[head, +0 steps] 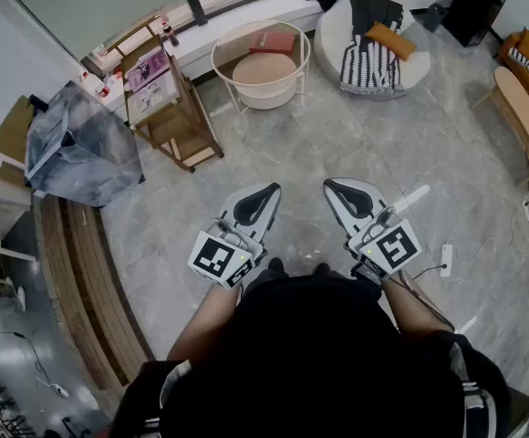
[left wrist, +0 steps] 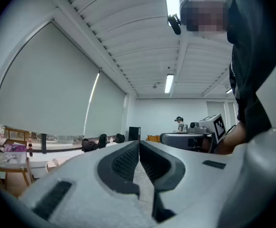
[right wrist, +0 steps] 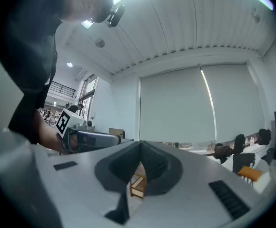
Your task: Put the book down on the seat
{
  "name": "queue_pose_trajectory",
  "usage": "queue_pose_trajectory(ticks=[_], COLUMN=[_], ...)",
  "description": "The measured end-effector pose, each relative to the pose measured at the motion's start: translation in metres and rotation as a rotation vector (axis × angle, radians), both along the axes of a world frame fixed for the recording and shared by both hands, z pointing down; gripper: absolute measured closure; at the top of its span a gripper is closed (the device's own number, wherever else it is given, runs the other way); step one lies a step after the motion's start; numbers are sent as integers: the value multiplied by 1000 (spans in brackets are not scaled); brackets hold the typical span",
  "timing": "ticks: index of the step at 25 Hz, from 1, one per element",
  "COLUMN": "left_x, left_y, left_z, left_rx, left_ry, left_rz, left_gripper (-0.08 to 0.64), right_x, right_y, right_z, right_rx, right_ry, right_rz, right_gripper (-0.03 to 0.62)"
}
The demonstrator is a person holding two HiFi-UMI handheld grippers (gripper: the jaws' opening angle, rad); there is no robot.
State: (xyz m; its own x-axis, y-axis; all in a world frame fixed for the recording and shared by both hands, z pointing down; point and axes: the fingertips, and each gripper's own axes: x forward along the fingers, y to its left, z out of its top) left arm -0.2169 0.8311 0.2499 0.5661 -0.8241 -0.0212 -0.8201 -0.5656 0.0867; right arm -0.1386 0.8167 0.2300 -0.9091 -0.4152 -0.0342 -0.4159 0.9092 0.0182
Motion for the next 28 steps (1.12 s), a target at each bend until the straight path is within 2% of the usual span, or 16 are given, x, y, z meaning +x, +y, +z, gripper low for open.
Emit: queue_pose_trajectory(ticks=[6,13,22,28], left_x=[11,36,71,76], left_y=[-1,-2,0,-4], left_z=[1,1,19,27], left_rx=[-8,-12,-58,-85], left_ry=[4,19,8,4], left_rz=[-18,-36,-28,-40], left_gripper=[535,535,535,535], right_x=[14,39,76,94], right_y=[-2,1,-2,-16], right_z=[3,1,11,34], right_rx=[-31,20,-17,-59], right_ry=[1,-15,-37,-41], right_rz=[11,-28,-74,-68], right_gripper=[565,563,563,563])
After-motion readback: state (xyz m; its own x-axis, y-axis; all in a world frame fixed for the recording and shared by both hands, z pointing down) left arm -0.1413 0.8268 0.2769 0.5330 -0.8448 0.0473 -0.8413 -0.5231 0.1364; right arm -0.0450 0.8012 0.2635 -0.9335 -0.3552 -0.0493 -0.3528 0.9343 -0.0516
